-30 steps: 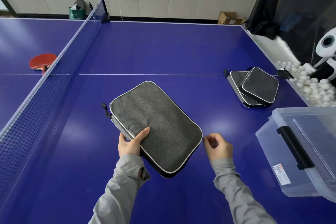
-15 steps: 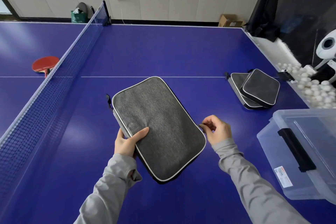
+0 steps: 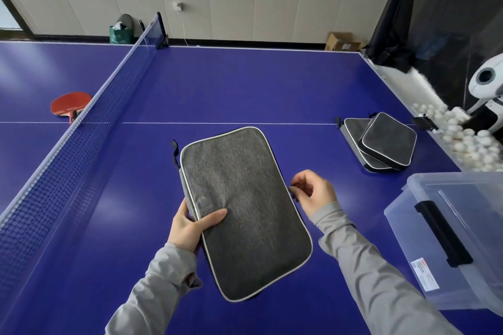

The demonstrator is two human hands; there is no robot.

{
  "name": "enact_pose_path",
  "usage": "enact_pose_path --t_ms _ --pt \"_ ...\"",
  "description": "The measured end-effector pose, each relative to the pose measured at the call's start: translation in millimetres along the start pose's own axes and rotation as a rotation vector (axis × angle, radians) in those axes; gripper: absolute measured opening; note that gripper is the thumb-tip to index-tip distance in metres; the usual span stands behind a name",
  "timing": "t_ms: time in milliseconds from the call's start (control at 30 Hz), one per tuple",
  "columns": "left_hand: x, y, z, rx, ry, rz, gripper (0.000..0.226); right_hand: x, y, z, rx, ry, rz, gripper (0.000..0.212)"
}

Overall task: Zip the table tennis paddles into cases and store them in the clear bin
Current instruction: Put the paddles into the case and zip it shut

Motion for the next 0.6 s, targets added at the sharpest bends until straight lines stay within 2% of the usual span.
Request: enact_pose_path --t_ms 600 --pt "8 6 -3 -0.179 0.043 0.063 0.093 -12 -5 1 0.001 -0.038 0.037 0.036"
Point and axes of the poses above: each hand's wrist, its own z-axis towards the middle knuckle, its own y-axis out of the palm, x = y × z, the point moved 6 cm from there along z, towards the middle knuckle, and after that the axes turned 8 degrees about y, right-handed, at the moved point
